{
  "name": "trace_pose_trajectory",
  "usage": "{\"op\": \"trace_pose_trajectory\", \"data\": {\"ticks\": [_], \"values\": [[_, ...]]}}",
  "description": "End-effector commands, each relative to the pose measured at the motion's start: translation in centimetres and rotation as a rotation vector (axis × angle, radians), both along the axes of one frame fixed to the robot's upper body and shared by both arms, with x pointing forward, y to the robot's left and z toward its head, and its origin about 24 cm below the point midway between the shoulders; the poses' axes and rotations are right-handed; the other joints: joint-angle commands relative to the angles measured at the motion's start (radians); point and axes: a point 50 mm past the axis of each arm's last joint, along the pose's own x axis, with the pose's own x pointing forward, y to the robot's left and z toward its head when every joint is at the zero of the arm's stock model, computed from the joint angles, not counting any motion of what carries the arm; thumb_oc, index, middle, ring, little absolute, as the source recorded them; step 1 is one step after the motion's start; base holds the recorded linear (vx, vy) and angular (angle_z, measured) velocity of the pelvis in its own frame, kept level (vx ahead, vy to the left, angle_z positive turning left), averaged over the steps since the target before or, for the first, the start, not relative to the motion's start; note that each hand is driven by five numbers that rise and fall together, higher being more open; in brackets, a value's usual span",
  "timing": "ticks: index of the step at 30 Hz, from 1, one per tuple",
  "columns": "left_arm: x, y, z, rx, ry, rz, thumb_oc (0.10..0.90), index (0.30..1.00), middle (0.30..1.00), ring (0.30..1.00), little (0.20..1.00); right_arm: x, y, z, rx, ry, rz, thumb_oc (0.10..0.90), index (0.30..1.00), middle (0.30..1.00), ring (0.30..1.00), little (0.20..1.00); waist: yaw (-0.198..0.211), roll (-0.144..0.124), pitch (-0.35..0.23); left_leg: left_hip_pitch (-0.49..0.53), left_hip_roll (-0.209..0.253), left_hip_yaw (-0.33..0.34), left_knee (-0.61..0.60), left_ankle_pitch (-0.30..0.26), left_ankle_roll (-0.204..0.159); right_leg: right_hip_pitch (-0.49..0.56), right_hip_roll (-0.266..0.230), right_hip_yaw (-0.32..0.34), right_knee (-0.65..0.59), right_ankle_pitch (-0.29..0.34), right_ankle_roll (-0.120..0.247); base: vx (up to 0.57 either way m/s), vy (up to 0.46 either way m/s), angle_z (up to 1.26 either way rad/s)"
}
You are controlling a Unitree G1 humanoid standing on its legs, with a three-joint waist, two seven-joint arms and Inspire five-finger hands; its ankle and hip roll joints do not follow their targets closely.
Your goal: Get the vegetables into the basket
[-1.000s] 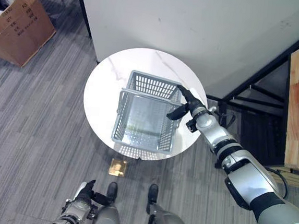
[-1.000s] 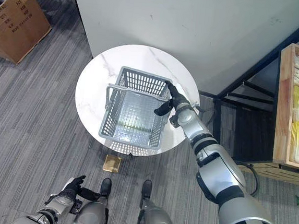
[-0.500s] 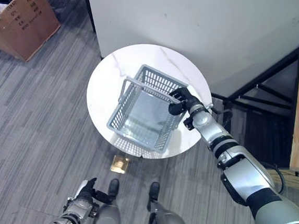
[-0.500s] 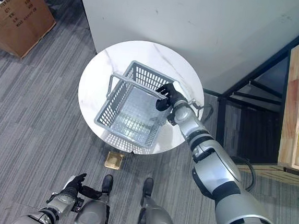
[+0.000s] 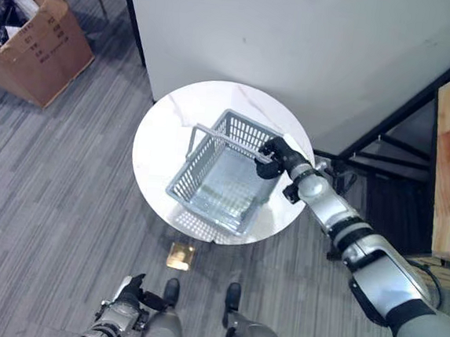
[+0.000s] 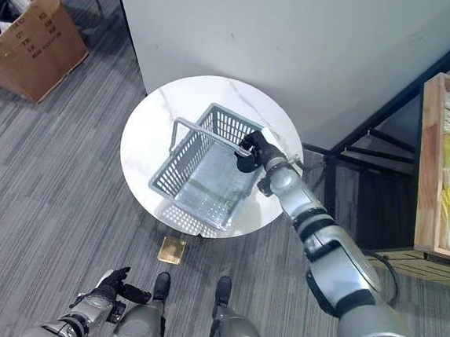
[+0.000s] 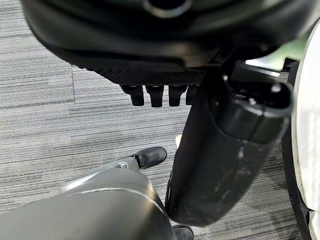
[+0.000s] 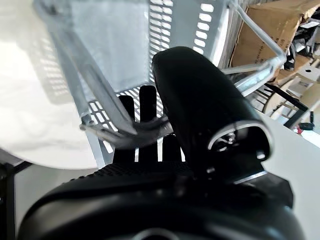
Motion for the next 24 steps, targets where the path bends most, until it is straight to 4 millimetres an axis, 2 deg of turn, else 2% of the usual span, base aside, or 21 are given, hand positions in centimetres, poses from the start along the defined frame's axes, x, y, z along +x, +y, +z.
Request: {"op": "trace_pose_trajectory", "data": {"ticks": [1, 4, 6, 9, 11, 12, 18, 19, 20, 22, 24], "values": [[-5.2, 0.9, -1.6, 0.038, 0.199, -0.023, 0.9, 1.0, 1.0, 1.0, 1.0, 0.8, -0.4, 6.6, 0.085, -0.247, 0.047, 0.4, 0.3, 0.3, 0.3, 0.3, -0.02, -0.051, -0.084, 0.069, -0.027, 0.015, 0.001, -0.088, 0.013, 0.013, -0.057, 0.062, 0.024, -0.037, 0.086, 0.04, 0.019, -0.03], [-5.8, 0.9, -1.7, 0.03, 0.221, -0.024, 0.9, 1.0, 1.0, 1.0, 1.0, 0.0, -1.2, 6.3, 0.083, -0.245, 0.056, 0.4, 0.3, 0.3, 0.3, 0.3, -0.028, -0.044, -0.1, 0.084, -0.028, 0.023, 0.001, -0.094, 0.015, 0.026, -0.057, 0.067, 0.022, -0.04, 0.087, 0.01, 0.008, -0.08], [-6.7, 0.9, -1.9, 0.021, 0.246, -0.016, 0.9, 1.0, 1.0, 1.0, 1.0, -1.1, -2.7, 5.9, 0.071, -0.252, 0.054, 0.4, 0.3, 0.3, 0.3, 0.3, -0.042, -0.029, -0.119, 0.102, -0.028, 0.032, 0.001, -0.099, 0.016, 0.036, -0.057, 0.074, 0.024, -0.043, 0.089, 0.01, 0.023, -0.22], [-6.9, 1.0, -1.9, 0.01, 0.251, 0.0, 0.9, 1.0, 1.0, 1.0, 1.0, -2.4, -5.0, 5.6, 0.033, -0.265, 0.025, 0.4, 0.3, 0.3, 0.3, 0.3, -0.064, -0.016, -0.135, 0.107, -0.03, 0.041, 0.001, -0.101, 0.016, 0.039, -0.059, 0.078, 0.028, -0.045, 0.091, -0.02, 0.02, -0.14], [-7.0, 1.0, -1.9, 0.007, 0.254, 0.002, 0.9, 1.0, 1.0, 1.0, 1.0, -2.8, -5.5, 5.5, 0.019, -0.264, 0.019, 0.4, 0.3, 0.3, 0.3, 0.3, -0.067, -0.013, -0.139, 0.108, -0.03, 0.043, 0.001, -0.102, 0.017, 0.04, -0.058, 0.078, 0.028, -0.046, 0.091, -0.01, 0.008, -0.08], [-6.9, 1.0, -1.9, 0.003, 0.255, -0.001, 0.9, 1.0, 1.0, 1.0, 1.0, -3.7, -7.2, 5.2, -0.036, -0.266, -0.013, 0.4, 0.3, 0.3, 0.3, 0.3, -0.078, -0.002, -0.145, 0.112, -0.032, 0.046, 0.001, -0.104, 0.018, 0.042, -0.058, 0.081, 0.031, -0.045, 0.092, -0.02, 0.013, -0.15], [-7.2, 0.9, -2.0, -0.009, 0.266, -0.015, 0.9, 1.0, 1.0, 1.0, 1.0, -6.7, -11.6, 3.1, -0.065, -0.221, -0.139, 0.4, 0.3, 0.3, 0.3, 0.3, -0.114, 0.017, -0.164, 0.126, -0.031, 0.067, 0.001, -0.108, 0.019, 0.042, -0.053, 0.096, 0.033, -0.046, 0.094, -0.01, 0.009, -0.08], [-7.2, 0.9, -2.0, -0.008, 0.267, -0.017, 0.9, 1.0, 1.0, 1.0, 1.0, -6.8, -11.7, 3.1, -0.065, -0.22, -0.141, 0.4, 0.3, 0.3, 0.3, 0.3, -0.112, 0.017, -0.165, 0.126, -0.031, 0.067, 0.001, -0.108, 0.019, 0.042, -0.053, 0.096, 0.033, -0.046, 0.094, -0.01, 0.015, -0.12], [-7.3, 0.9, -2.0, -0.014, 0.27, -0.018, 0.9, 1.0, 1.0, 1.0, 1.0, -7.6, -13.2, 2.8, -0.089, -0.203, -0.182, 0.4, 0.3, 0.3, 0.3, 0.3, -0.129, 0.022, -0.168, 0.127, -0.032, 0.075, 0.001, -0.108, 0.019, 0.041, -0.052, 0.101, 0.032, -0.044, 0.096, -0.01, 0.009, -0.2], [-7.4, 0.8, -2.1, -0.014, 0.275, -0.027, 0.9, 1.0, 1.0, 1.0, 1.0, -8.1, -13.8, 2.4, -0.091, -0.191, -0.207, 0.4, 0.3, 0.3, 0.3, 0.3, -0.13, 0.024, -0.171, 0.127, -0.032, 0.078, 0.001, -0.109, 0.019, 0.04, -0.05, 0.104, 0.032, -0.042, 0.097, -0.01, 0.002, -0.13], [-7.5, 0.5, -2.2, -0.022, 0.282, -0.033, 0.9, 1.0, 1.0, 1.0, 1.0, -9.2, -15.6, 1.2, -0.095, -0.158, -0.283, 0.4, 0.3, 0.3, 0.3, 0.3, -0.143, 0.028, -0.174, 0.127, -0.032, 0.086, 0.001, -0.108, 0.019, 0.036, -0.049, 0.107, 0.029, -0.037, 0.098, -0.02, -0.005, -0.18]]}}
